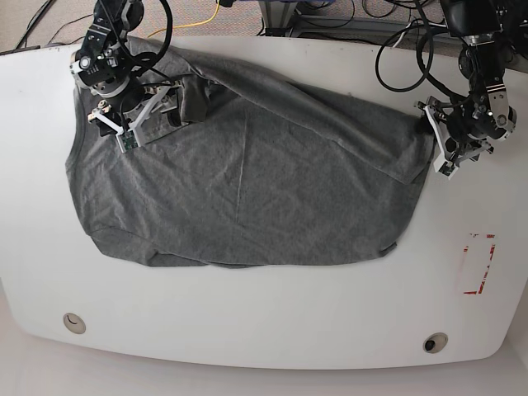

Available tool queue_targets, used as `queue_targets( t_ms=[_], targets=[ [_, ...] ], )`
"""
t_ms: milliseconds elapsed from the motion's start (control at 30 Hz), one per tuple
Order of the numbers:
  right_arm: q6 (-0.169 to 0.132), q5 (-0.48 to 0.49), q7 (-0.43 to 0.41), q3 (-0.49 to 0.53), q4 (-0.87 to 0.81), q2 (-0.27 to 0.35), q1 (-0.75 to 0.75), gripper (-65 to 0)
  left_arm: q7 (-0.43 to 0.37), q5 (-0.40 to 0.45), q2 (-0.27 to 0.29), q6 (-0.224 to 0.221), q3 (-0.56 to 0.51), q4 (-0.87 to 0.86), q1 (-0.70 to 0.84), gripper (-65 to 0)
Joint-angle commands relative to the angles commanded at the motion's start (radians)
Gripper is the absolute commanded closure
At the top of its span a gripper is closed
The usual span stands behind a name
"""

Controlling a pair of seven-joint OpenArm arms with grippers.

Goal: Layout the t-shirt on the table in an organized manner, then fold the t-shirt properly
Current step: 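Open the right gripper and grasp the shirt fabric further inward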

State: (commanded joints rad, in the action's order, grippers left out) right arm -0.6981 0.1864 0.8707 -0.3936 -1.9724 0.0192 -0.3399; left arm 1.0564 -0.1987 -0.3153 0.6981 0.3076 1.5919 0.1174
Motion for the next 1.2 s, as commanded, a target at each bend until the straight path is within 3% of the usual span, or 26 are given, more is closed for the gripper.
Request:
queue_targets(
  t_ms=[200, 967, 1067, 1200],
  targets=[
    [0.000, 0.000, 0.000, 0.068, 0.000, -0.020, -0.012, -50.3, 0.000, 0.000, 0.000, 0.000, 0.000, 0.000, 0.000, -38.3],
    [0.000, -0.009, -0.044, 0.066, 0.097, -0.040, -0.025, -48.5, 0.000, 0.000, 0.000, 0.000, 0.000, 0.000, 0.000, -38.3],
    [0.000, -0.009, -0.044, 0.066, 0.094, -0.040, -0.026, -36.0, 0.000, 0.000, 0.000, 0.000, 0.000, 0.000, 0.000, -38.3],
    [0.000, -0.009, -0.044, 0.066, 0.091, -0.040, -0.026, -10.8, 0.000, 0.000, 0.000, 0.000, 0.000, 0.000, 0.000, -38.3]
  ],
)
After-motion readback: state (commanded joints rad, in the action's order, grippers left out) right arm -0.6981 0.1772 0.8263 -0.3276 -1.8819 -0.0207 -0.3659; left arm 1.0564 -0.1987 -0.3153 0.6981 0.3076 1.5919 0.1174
